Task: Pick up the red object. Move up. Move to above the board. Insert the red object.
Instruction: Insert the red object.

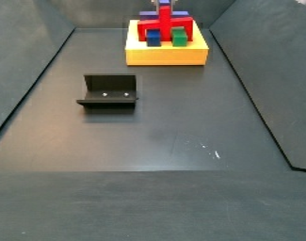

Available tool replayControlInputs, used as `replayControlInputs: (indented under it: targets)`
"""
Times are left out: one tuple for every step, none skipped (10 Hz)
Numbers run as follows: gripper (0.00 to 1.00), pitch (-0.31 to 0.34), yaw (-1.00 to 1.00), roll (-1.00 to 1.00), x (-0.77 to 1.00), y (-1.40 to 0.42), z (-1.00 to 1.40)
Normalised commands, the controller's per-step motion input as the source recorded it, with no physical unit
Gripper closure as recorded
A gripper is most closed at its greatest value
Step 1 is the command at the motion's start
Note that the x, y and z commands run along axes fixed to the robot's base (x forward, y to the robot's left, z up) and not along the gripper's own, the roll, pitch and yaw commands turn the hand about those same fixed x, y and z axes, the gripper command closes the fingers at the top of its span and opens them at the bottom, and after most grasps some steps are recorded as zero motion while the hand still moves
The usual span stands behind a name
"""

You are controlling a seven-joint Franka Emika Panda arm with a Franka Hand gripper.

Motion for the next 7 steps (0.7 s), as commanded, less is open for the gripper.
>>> replayControlInputs:
  targets:
    - [1.00, -0.074, -0.07, -0.05, 0.00, 0.00, -0.15]
    - [1.00, -0.229, 0.00, -0.10, -0.17, 0.00, -0.23]
    - [1.00, -0.286, 0.00, -0.11, -0.17, 0.00, -0.28]
    - [1.00, -0.309, 0.00, -0.07, -0.19, 0.00, -0.33]
    - [1.00, -0.124, 0.00, 0.00, -0.05, 0.00, -0.38]
    - [1.00, -0.020, 0.00, 0.00, 0.00, 0.00, -0.34]
    - [1.00, 0.000, 0.00, 0.00, 0.00, 0.00, 0.00]
